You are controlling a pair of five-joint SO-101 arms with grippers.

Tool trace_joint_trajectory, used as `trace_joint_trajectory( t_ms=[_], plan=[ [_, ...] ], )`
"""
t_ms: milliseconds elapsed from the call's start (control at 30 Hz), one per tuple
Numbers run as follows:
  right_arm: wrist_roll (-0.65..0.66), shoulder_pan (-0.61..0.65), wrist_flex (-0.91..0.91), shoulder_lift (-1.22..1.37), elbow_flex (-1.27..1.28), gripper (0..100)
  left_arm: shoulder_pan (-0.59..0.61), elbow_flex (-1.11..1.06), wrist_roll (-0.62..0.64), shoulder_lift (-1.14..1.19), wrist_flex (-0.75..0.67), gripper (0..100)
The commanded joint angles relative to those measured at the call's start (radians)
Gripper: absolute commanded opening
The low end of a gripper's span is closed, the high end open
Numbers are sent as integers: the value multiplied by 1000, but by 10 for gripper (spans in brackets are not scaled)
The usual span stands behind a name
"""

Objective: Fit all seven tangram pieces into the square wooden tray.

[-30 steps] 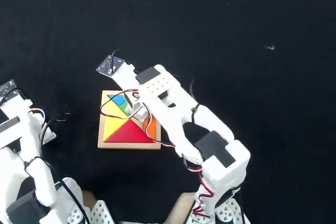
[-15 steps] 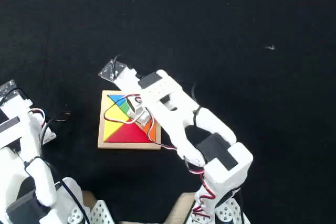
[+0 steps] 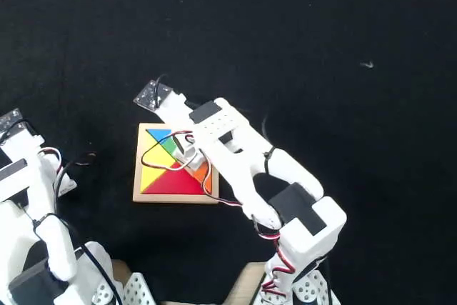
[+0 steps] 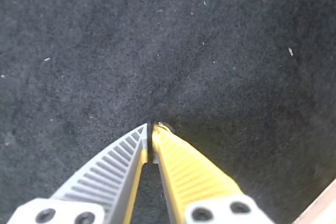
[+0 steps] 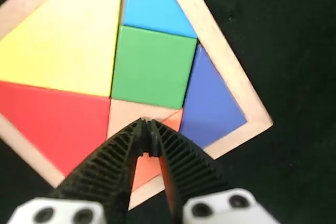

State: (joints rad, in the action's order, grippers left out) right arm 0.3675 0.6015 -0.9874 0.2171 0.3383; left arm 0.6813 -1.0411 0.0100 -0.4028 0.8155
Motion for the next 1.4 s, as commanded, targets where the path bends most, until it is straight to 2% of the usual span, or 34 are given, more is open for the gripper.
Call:
trace_joint_trajectory(
  t_ms=[0,67,133,200,300,467,533,733,1033,1367],
  plan=[
    [2,-37,-48,-111,-45,10,-4,94,163,-35,-17,30],
    [-28,-114,-144,-202,-117,10,-7,151,258,-35,-17,30],
    [-91,-219,-206,-321,-179,10,-18,239,296,-35,-17,30],
    [-153,-334,-210,-435,-197,11,-64,341,278,-35,-17,30],
    [-195,-451,-209,-575,-196,11,-188,490,163,-26,-20,30],
    [-193,-534,-218,-705,-185,11,-363,651,-123,-37,-20,30],
    [-193,-543,-219,-743,-185,11,-398,733,-190,-37,-15,30],
    [-201,-539,-219,-928,-186,11,-418,883,-133,-140,37,30],
    [-201,-537,-275,-1265,-183,11,-501,834,-130,-626,158,30],
    [-201,-537,-491,-1673,-136,11,-504,366,-130,-1312,153,30]
  ],
)
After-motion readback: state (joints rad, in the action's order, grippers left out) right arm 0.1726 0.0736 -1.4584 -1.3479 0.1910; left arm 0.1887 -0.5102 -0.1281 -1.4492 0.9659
